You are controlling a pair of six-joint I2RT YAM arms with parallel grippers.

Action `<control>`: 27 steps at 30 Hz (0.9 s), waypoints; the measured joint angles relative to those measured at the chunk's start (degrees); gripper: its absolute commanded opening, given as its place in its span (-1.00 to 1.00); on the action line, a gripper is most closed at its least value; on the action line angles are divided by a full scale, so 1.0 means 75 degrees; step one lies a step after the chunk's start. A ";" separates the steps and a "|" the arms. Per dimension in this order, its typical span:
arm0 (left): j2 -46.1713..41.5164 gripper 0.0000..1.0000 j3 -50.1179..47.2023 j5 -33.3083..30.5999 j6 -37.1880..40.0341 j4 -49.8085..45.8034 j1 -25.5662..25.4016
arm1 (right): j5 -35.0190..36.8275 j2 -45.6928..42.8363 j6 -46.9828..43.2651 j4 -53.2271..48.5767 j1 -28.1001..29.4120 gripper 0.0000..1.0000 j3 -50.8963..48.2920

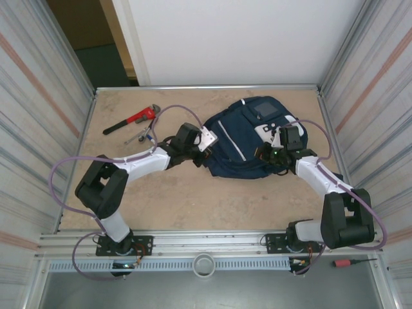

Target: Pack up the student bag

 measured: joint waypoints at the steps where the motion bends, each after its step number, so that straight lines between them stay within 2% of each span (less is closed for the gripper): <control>1: 0.0000 -1.00 0.0000 0.0052 0.0026 0.0003 -0.0017 | 0.0003 0.0029 -0.0017 0.0000 0.0023 -1.00 0.0015; 2: 0.0000 -0.95 -0.0009 0.0093 0.0064 0.0009 -0.0035 | 0.0000 0.0050 -0.0023 -0.0003 0.0026 -1.00 0.0032; 8: -0.0344 -0.31 -0.0437 0.0367 0.0198 0.0044 -0.0163 | -0.0029 0.0096 -0.0070 -0.0032 0.0032 -1.00 0.0082; 13: -0.0769 0.00 -0.0729 0.0775 0.0195 0.0236 -0.0297 | -0.0201 0.0143 -0.0050 -0.0087 0.0032 -1.00 0.0239; 17: -0.0819 0.09 -0.0723 0.0880 0.0221 0.0294 -0.0548 | -0.0353 0.0157 0.0041 -0.0122 0.0038 -1.00 0.0344; 27: -0.0064 0.06 0.0236 0.0679 0.0268 -0.0239 -0.0688 | -0.0571 0.0157 0.0248 -0.0149 0.0105 -1.00 0.0551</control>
